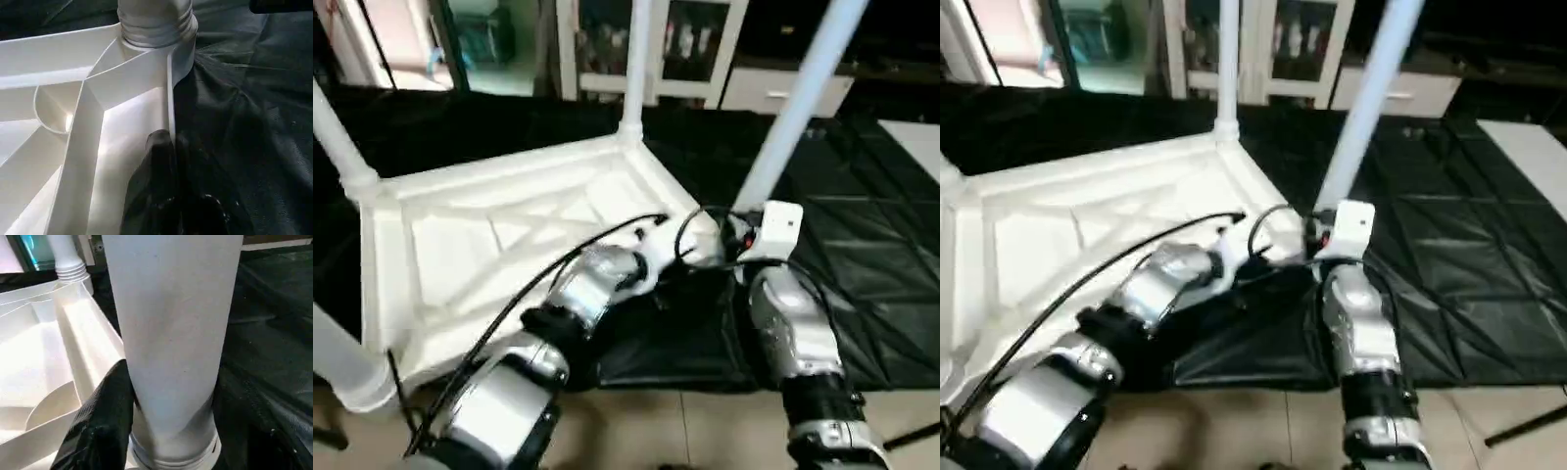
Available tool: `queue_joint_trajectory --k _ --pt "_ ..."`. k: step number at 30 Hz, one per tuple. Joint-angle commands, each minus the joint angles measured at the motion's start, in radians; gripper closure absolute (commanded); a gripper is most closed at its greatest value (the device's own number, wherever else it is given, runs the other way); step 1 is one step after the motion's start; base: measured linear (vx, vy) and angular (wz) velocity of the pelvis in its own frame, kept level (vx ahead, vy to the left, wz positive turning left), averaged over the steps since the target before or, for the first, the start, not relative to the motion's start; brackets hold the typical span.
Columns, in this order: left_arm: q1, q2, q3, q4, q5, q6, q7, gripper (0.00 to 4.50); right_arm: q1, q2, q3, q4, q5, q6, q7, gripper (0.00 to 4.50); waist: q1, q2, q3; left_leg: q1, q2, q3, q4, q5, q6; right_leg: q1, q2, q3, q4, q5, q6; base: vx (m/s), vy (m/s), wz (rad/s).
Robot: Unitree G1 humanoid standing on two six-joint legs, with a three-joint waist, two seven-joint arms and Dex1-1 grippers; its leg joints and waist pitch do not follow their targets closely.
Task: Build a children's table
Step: Rotate leg to tighten
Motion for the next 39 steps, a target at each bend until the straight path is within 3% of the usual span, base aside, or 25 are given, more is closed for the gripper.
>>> queue_joint_trajectory --k 1,2,5,7,9,16,19,22,23,24,30,39 --pt "-0.034 -0.01 0.012 -0.015 -0.005 -0.05 0.017 4.5 0.015 0.006 0.026 0.039 0.019 0.022 0.058 2.6 0.001 -0.001 -0.061 0.0 0.044 -0.015 -0.082 -0.156 0.06 0.051 -0.056 0.042 -0.06 -0.202 -0.196 0.0 0.0 0.0" --pt "-0.034 0.0 0.011 -0.005 -0.004 -0.065 0.011 4.5 0.011 -0.004 0.025 0.028 0.026 0.012 0.098 2.6 0.002 -0.003 -0.063 -0.001 0.044 -0.014 -0.078 -0.128 0.084 0.055 -0.057 0.041 -0.056 -0.172 -0.21 0.0 0.0 0.0" --pt "-0.032 0.013 0.002 0.009 0.003 -0.09 0.0 4.5 0.014 -0.015 0.022 0.014 0.022 0.0 0.105 2.6 0.002 -0.003 -0.061 -0.001 0.046 -0.014 -0.078 -0.116 0.103 0.055 -0.057 0.041 -0.056 -0.169 -0.223 0.0 0.0 0.0" --pt "-0.017 0.031 -0.001 0.005 0.0 -0.117 -0.027 4.5 0.026 -0.036 0.018 -0.006 0.031 -0.011 0.129 2.6 0.001 -0.004 -0.058 0.0 0.046 -0.013 -0.08 -0.151 0.097 0.053 -0.057 0.041 -0.062 -0.229 -0.214 0.0 0.0 0.0" --pt "-0.008 0.044 -0.004 0.004 -0.001 -0.133 -0.044 4.5 0.039 -0.049 0.015 -0.028 0.044 -0.016 0.159 2.04 0.002 -0.003 -0.057 0.001 0.047 -0.014 -0.082 -0.172 0.089 0.052 -0.059 0.041 -0.067 -0.269 -0.203 0.0 0.0 0.0" --pt "0.016 0.101 -0.008 -0.002 -0.005 -0.16 -0.099 4.5 0.107 -0.133 0.041 -0.134 0.06 -0.032 0.32 1.47 0.003 -0.002 -0.055 -0.001 0.051 -0.017 -0.085 -0.188 0.085 0.053 -0.058 0.04 -0.068 -0.283 -0.189 0.0 0.0 0.0" --pt "0.018 0.129 -0.001 -0.006 -0.014 -0.178 -0.127 4.5 0.133 -0.182 0.024 -0.179 0.091 -0.009 0.383 1.19 0.002 -0.004 -0.054 -0.004 0.05 -0.018 -0.085 -0.191 0.089 0.055 -0.06 0.041 -0.068 -0.29 -0.187 0.0 0.0 0.0" --pt "0.027 0.152 -0.01 -0.015 -0.028 -0.231 -0.206 4.5 0.157 -0.245 0.024 -0.221 0.13 0.043 0.48 0.99 0.002 0.001 -0.053 -0.004 0.051 -0.018 -0.084 -0.188 0.096 0.054 -0.059 0.042 -0.07 -0.294 -0.19 0.0 0.0 0.0" --pt "0.036 0.16 -0.016 -0.027 -0.037 -0.239 -0.248 4.5 0.168 -0.281 0.045 -0.233 0.134 0.078 0.53 0.86 0.003 0.005 -0.054 -0.002 0.051 -0.017 -0.083 -0.189 0.096 0.053 -0.059 0.042 -0.069 -0.289 -0.196 0.0 0.0 0.0" --pt "0.042 0.164 -0.02 -0.033 -0.042 -0.243 -0.272 4.5 0.175 -0.302 0.058 -0.24 0.136 0.099 0.559 0.78 0.005 0.002 -0.054 -0.002 0.052 -0.018 -0.083 -0.184 0.1 0.056 -0.057 0.041 -0.068 -0.275 -0.203 0.0 0.0 0.0" --pt "0.104 0.199 -0.038 -0.132 -0.105 -0.249 -0.441 4.5 0.208 -0.428 0.095 -0.266 0.169 0.114 0.776 0.78 0.01 0.006 -0.054 0.0 0.056 -0.014 -0.081 -0.196 0.102 0.053 -0.061 0.042 -0.065 -0.265 -0.233 0.0 0.0 0.0" --pt "0.161 0.223 -0.04 -0.229 -0.142 -0.221 -0.528 4.5 0.203 -0.493 0.125 -0.253 0.203 0.101 0.947 0.78 0.024 -0.003 -0.05 0.001 0.059 -0.014 -0.084 -0.2 0.093 0.049 -0.064 0.043 -0.071 -0.346 -0.201 0.0 0.0 0.0"
